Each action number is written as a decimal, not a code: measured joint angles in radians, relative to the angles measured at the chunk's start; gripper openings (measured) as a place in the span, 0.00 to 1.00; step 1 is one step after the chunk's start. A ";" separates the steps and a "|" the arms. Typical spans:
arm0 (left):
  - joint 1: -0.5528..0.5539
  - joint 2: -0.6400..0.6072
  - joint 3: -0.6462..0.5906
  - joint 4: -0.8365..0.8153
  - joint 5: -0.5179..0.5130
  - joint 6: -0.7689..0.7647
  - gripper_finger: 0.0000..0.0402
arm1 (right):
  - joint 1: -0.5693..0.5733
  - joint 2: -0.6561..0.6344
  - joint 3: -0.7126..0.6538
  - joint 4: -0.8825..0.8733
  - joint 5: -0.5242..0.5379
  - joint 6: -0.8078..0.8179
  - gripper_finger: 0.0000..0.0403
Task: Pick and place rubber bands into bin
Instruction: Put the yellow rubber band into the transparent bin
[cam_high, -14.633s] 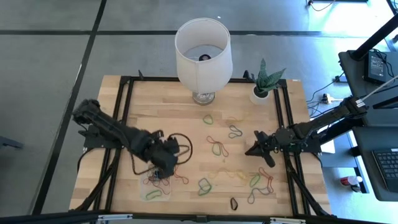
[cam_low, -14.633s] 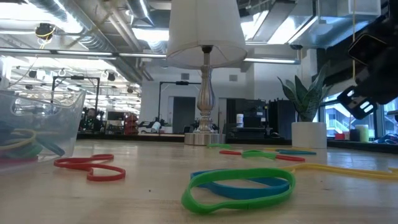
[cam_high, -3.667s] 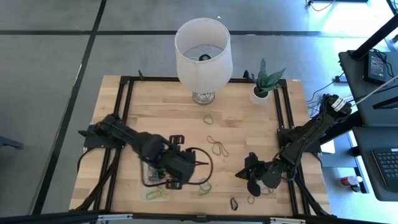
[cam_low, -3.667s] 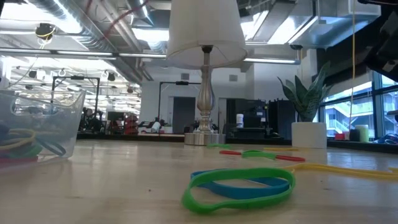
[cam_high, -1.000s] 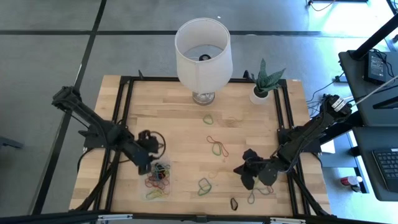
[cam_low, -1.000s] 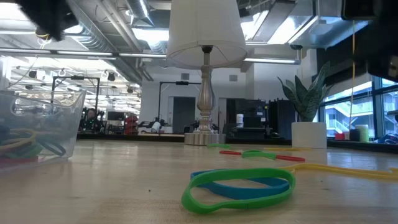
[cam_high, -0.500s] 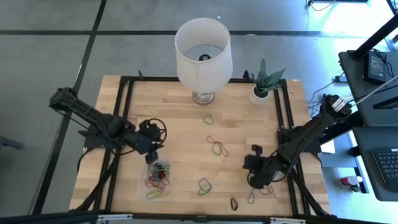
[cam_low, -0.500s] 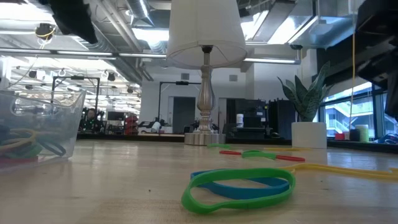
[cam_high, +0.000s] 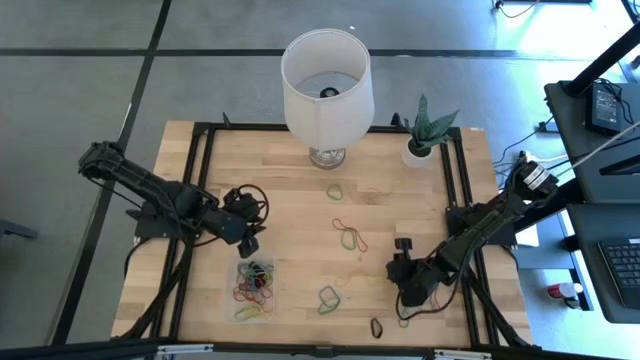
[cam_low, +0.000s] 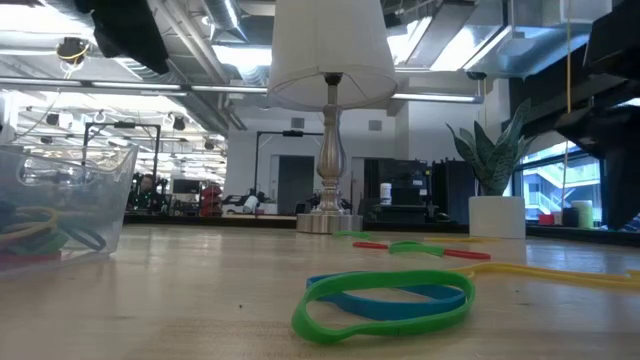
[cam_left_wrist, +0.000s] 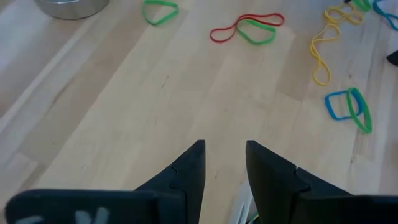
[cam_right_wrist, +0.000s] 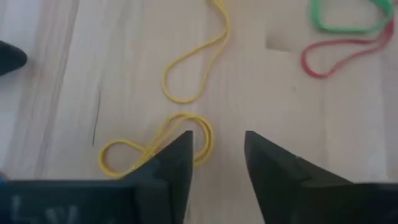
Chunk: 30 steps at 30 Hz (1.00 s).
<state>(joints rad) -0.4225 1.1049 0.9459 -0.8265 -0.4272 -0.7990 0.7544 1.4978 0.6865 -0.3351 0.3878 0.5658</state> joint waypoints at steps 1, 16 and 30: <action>0.000 0.000 0.000 0.000 -0.003 0.000 0.27 | 0.000 0.014 0.000 0.014 0.000 -0.014 0.40; 0.000 0.000 0.000 0.000 0.035 -0.042 0.26 | -0.007 0.185 0.011 0.061 -0.053 0.182 0.15; -0.016 -0.009 -0.022 0.024 0.107 0.359 0.03 | -0.032 0.135 0.264 -0.304 -0.053 0.439 0.00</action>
<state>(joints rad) -0.4381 1.0955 0.9237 -0.8022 -0.3204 -0.4403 0.7225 1.6325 0.9504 -0.6390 0.3349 1.0051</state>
